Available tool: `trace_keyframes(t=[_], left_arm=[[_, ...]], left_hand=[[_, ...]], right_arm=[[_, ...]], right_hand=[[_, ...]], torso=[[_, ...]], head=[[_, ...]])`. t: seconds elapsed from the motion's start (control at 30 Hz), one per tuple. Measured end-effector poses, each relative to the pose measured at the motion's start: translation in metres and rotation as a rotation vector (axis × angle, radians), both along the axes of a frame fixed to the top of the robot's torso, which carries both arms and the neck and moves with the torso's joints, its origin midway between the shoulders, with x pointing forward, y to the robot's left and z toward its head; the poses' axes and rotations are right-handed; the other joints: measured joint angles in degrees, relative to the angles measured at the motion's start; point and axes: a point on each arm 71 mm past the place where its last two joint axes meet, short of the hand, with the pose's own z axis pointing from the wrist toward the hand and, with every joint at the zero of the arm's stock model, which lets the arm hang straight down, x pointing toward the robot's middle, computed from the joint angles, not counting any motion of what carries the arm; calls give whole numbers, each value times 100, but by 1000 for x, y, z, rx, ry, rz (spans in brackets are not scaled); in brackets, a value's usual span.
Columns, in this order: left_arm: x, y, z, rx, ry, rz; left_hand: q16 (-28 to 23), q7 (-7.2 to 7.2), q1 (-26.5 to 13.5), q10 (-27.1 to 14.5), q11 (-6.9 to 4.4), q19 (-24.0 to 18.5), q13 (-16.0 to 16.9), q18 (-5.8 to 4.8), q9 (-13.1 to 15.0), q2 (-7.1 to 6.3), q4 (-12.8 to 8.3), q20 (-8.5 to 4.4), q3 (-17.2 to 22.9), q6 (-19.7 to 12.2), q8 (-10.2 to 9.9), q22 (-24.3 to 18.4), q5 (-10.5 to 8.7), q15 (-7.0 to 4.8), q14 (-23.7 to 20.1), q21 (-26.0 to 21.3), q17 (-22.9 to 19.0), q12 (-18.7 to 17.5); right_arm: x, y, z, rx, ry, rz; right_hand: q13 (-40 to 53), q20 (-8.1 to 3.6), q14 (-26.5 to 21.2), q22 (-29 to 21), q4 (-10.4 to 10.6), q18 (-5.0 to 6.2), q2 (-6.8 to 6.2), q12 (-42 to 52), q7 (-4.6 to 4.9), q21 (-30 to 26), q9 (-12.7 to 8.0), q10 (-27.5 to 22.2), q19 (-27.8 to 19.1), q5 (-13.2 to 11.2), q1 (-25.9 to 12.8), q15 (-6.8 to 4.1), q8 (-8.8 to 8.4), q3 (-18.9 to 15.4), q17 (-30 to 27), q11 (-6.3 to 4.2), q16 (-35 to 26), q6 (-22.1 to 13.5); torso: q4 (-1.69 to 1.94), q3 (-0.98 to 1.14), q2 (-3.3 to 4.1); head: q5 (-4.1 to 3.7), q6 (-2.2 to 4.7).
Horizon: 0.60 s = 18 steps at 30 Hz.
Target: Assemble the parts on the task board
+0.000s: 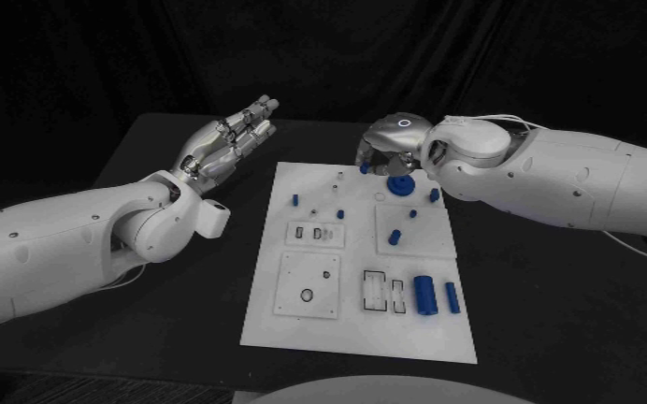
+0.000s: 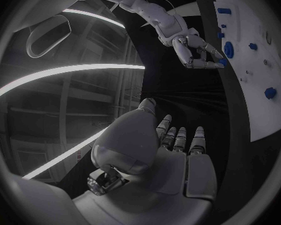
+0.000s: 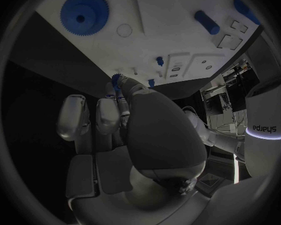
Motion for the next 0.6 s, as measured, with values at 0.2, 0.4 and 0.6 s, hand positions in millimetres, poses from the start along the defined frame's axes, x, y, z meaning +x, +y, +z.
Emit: trace_keyframes(t=[0.2, 0.4, 0.6], left_arm=[[0, 0, 0, 0, 0, 0], [0, -1, 0, 0, 0, -2], [1, -3, 0, 0, 0, -4]], left_hand=[[0, 0, 0, 0, 0, 0, 1, 0, 0, 0, 0, 0, 0, 0, 0, 0, 0, 0, 0, 0, -3, 0], [0, 0, 0, 0, 0, 0, 1, 0, 0, 0, 0, 0, 0, 0, 0, 1, 0, 0, 0, 0, -4, 0], [0, 0, 0, 0, 0, 0, -1, 0, 0, 0, 0, 0, 0, 0, 0, 1, 0, 0, 0, 0, -4, 0]], right_arm=[[9, 14, 0, 6, -10, 1], [16, 25, -4, 5, -11, -3], [21, 29, -7, 1, -11, -12]], right_hand=[[0, -19, 0, 23, 0, 0, 0, 0, 0, 0, 0, 0, 19, 0, 0, 0, 0, 0, 36, 0, 16, 0], [-1, -19, 0, 23, 1, 0, 0, 0, 0, 23, -1, 0, 19, 0, 0, 0, -1, 0, 36, 0, 30, 0], [-3, -19, 0, 22, 16, 0, -22, 0, 0, 23, -3, 0, 19, -5, -22, 0, -5, 16, 33, 0, 30, -1]], torso=[[26, 11, 20], [40, 13, 31], [43, 13, 31]], head=[[19, 8], [-12, 15], [-13, -14]])
